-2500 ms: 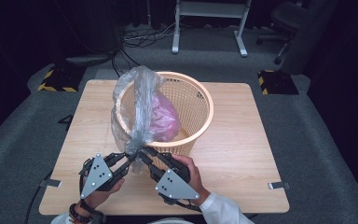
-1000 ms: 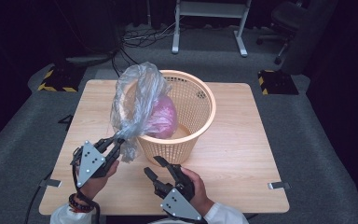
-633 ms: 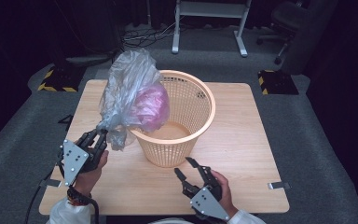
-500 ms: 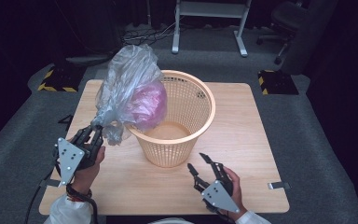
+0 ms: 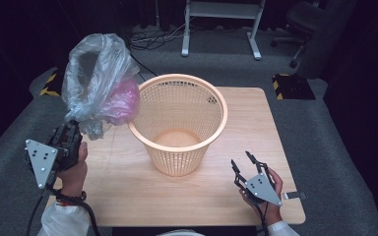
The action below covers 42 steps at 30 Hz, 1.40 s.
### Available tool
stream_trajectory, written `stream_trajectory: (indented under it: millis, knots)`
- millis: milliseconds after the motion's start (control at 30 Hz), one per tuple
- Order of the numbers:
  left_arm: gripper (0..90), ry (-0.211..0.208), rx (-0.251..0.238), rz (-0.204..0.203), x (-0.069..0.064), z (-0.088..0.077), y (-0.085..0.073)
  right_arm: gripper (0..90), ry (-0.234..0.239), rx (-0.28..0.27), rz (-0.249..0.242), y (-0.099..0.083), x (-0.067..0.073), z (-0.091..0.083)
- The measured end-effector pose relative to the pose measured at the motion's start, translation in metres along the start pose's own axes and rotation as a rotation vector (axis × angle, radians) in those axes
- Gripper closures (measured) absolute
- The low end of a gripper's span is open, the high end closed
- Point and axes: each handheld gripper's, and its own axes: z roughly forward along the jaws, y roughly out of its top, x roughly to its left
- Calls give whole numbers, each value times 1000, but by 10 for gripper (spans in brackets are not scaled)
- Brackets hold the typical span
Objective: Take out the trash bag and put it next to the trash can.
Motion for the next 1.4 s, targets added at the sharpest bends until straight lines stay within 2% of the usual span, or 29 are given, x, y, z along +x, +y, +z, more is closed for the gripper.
stream_trajectory:
  millis: [67,100,133,167,233,333,400,500,567,633,700,733,800,1000,1167,1233,1333,1400]
  knots:
    - [875,0,39,-17,4,3,-9,460,-10,20,9,-2,-5,1]
    - [875,0,39,-17,4,3,-9,460,-12,26,18,-4,-7,0]
    - [875,-14,90,-32,7,7,-19,459,-16,32,16,-5,-9,0]
    - [875,-14,90,-32,7,7,-19,459,-16,32,16,-5,-9,0]
    - [875,-12,142,-52,10,11,-30,458,-17,40,25,-6,-11,1]
    - [875,-22,196,-115,15,19,-42,458,-18,55,30,-8,-14,1]
    - [875,-15,229,-123,18,23,-48,457,-18,58,22,-9,-14,2]
    - [875,-34,282,-140,21,31,-56,457,-4,68,26,-10,-13,2]
    - [874,-78,333,-146,22,38,-63,457,2,72,26,-10,-14,3]
    - [873,-97,385,-114,20,44,-70,456,4,79,30,-11,-15,4]
    - [871,-156,451,-112,19,50,-76,456,8,85,39,-12,-16,4]
    - [870,-163,479,-96,17,52,-80,456,6,85,39,-12,-17,4]
    - [868,-197,516,-101,15,54,-86,454,8,91,45,-12,-18,5]
    - [857,-242,626,-97,13,58,-101,454,23,111,38,-14,-17,7]
    - [847,-280,692,-125,12,60,-111,453,27,119,42,-15,-18,8]
    - [840,-295,734,-114,10,62,-116,453,30,122,46,-15,-18,8]
    - [789,-324,776,-106,6,64,-122,454,34,128,44,-16,-18,9]
    - [669,-322,802,-98,3,66,-122,454,35,130,42,-16,-19,9]
